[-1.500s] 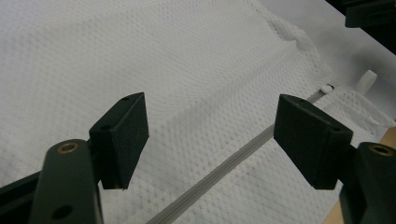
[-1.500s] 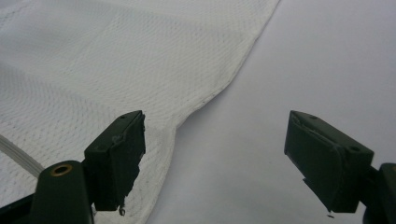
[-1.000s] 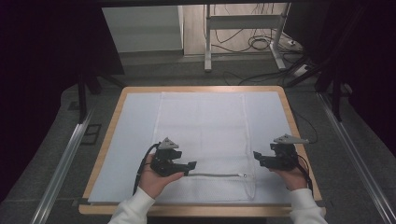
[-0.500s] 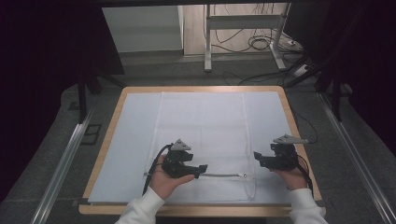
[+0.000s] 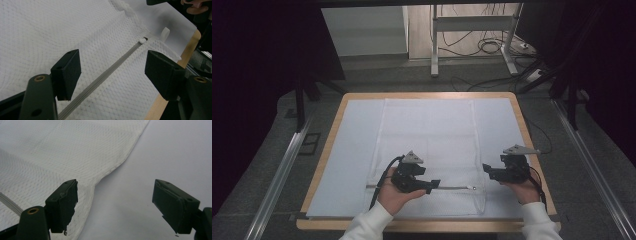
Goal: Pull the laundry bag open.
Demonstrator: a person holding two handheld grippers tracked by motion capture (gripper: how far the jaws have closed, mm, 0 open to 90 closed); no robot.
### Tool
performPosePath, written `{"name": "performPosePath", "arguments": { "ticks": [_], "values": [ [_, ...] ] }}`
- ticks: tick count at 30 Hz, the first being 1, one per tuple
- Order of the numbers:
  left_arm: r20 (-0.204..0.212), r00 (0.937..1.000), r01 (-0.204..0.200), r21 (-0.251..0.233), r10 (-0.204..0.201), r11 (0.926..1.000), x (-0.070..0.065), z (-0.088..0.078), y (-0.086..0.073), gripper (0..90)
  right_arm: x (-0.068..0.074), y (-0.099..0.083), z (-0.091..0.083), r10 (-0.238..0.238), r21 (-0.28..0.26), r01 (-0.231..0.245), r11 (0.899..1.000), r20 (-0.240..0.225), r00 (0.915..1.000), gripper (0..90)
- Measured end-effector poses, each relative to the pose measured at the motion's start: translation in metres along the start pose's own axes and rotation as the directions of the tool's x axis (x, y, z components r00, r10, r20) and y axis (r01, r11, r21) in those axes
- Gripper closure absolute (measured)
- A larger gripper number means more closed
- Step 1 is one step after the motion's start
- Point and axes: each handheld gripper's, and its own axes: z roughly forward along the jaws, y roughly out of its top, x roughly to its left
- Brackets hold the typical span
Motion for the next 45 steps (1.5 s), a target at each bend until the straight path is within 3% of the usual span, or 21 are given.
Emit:
{"name": "performPosePath", "arguments": {
  "ticks": [18,28,45],
  "values": [
    [0.024,0.9995,-0.019,-0.004,0.019,0.9998,-0.018,0.016,0.005,30.2,0.0,-0.002,0.001,-0.014,0.013,0.014,1.0,0.003,0.9999,20.2],
    [0.034,0.9987,-0.039,0.037,0.038,0.9985,-0.028,0.035,0.012,30.4,-0.001,-0.002,-0.001,-0.005,0.004,0.005,1.0,0.007,1.0,20.2],
    [0.064,0.9973,-0.04,0.063,0.036,0.9972,-0.039,0.061,0.019,32.8,-0.003,-0.003,-0.001,-0.006,0.002,0.006,1.0,0.014,0.9999,20.2]
  ]
}}
